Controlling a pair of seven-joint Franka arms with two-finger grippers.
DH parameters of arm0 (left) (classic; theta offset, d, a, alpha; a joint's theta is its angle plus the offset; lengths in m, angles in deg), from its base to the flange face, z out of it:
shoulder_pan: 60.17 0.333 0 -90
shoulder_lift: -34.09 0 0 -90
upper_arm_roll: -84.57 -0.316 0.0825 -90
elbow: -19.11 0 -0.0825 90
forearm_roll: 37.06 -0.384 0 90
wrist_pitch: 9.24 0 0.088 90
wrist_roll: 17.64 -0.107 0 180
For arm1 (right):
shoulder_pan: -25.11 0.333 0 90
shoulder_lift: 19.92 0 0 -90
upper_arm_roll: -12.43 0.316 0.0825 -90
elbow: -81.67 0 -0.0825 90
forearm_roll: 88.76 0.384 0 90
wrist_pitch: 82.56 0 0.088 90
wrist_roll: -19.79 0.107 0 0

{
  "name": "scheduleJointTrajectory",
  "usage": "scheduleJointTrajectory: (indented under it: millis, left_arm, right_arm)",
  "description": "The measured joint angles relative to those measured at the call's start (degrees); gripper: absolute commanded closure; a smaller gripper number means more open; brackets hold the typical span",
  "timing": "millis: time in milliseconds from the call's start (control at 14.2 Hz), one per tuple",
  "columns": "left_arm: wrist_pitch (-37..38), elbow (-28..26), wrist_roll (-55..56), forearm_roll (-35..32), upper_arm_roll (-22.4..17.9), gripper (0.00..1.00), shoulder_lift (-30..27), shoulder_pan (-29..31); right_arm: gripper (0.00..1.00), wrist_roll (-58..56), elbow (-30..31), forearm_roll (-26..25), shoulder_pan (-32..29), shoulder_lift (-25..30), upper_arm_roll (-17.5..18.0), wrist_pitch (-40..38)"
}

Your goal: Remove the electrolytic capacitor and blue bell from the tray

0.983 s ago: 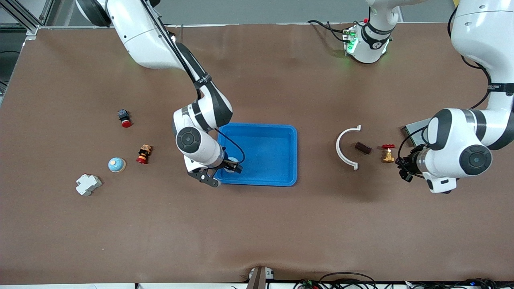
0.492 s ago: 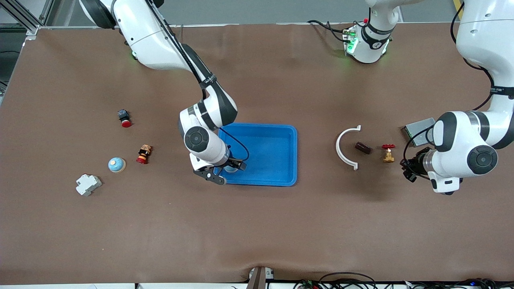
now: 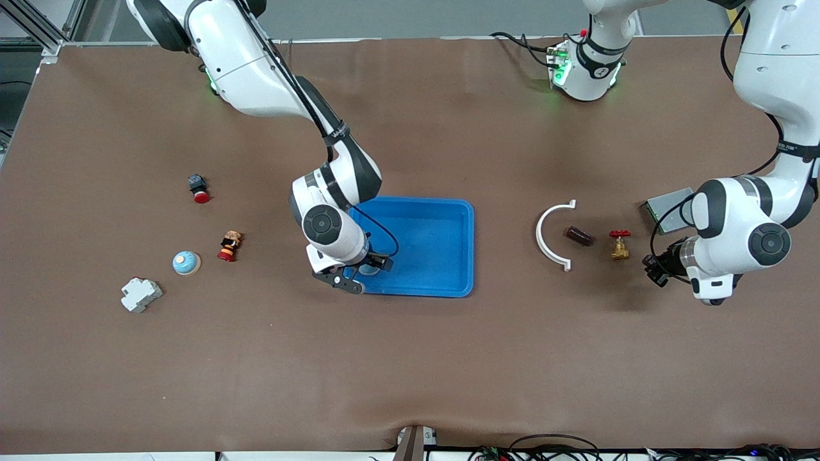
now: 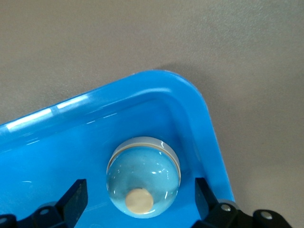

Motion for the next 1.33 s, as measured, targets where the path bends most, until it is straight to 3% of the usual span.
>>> scheduleJointTrajectory:
  millis: [211, 351, 492, 632, 772, 1053, 1123, 1334]
  left_arm:
    - [-3.45, -0.26, -2.67, 0.00, -0.02, 1.00, 0.70, 1.22]
    - [-4.53, -0.27, -3.51, 0.00, -0.02, 0.90, 1.30, 1.88]
    - [-5.15, -0.27, -3.53, 0.00, 0.04, 0.73, 1.53, 1.93]
    - [-5.47, -0.20, -3.53, 0.00, 0.18, 0.37, 1.53, 1.82]
    - [-5.61, 0.17, -3.53, 0.00, 0.27, 0.03, 1.53, 1.68]
    - [-5.64, 0.74, -3.47, 0.00, 0.49, 0.00, 1.48, 1.56]
    - [-5.64, 0.85, -3.43, 0.00, 0.55, 0.00, 1.47, 1.53]
    - [-5.60, 1.79, -3.20, 0.00, 0.66, 0.00, 1.42, 1.49]
  right_arm:
    - [0.00, 0.00, 0.00, -0.02, 0.34, -0.39, -0.01, 0.01]
    - [0.00, 0.00, 0.00, -0.03, 0.51, -0.62, -0.01, 0.03]
    - [0.00, 0.00, 0.00, -0.03, 0.55, -0.69, -0.01, 0.10]
    - [0.03, 0.00, 0.00, -0.03, 0.55, -0.69, -0.02, 0.11]
    - [0.31, 0.00, 0.00, -0.04, 0.55, -0.69, -0.05, 0.12]
    - [0.72, 0.00, -0.11, -0.04, 0.55, -0.67, -0.17, 0.11]
    - [0.78, 0.00, -0.20, -0.04, 0.55, -0.72, -0.18, 0.12]
    - [0.80, -0.03, -0.27, -0.04, 0.55, -0.73, -0.19, 0.12]
